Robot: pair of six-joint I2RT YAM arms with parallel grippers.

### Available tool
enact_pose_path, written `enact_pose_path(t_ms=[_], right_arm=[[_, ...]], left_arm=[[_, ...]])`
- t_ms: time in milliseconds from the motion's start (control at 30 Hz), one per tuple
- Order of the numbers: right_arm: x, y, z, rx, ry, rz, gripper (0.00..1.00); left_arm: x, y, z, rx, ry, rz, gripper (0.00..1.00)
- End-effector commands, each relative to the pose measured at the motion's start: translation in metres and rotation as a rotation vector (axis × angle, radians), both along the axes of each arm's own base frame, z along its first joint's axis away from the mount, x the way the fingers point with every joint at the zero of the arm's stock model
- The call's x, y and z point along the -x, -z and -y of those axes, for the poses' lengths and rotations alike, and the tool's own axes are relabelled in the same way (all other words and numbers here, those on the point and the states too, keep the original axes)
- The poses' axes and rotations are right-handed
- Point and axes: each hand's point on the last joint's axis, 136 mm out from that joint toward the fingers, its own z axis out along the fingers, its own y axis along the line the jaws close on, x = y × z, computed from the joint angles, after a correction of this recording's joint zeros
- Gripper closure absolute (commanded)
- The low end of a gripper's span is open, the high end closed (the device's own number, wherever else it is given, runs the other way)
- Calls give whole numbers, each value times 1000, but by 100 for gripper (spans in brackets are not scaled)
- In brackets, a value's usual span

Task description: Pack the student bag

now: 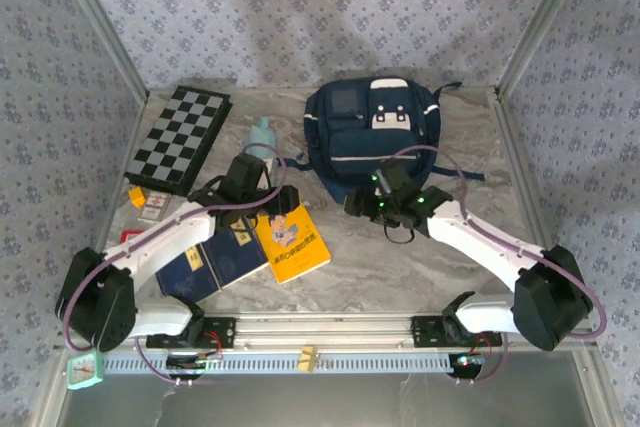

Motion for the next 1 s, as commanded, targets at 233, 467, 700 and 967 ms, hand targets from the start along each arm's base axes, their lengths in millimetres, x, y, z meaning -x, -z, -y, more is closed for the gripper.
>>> enact_pose_path(t_ms=[233,467,700,967], right_arm=[[36,36,-80,134,-315,-85,35],[40,63,-98,166,-361,-139,41],[45,78,-97,165,-364,-167,43],[47,86,-95,168,-359,-183,43]], left_arm=[[41,23,-42,-15,-158,-105,30],[49,41,-44,2,-200,-173,30],[52,62,-43,25,-238,-231,31],[52,85,-42,-20,-243,-285,31]])
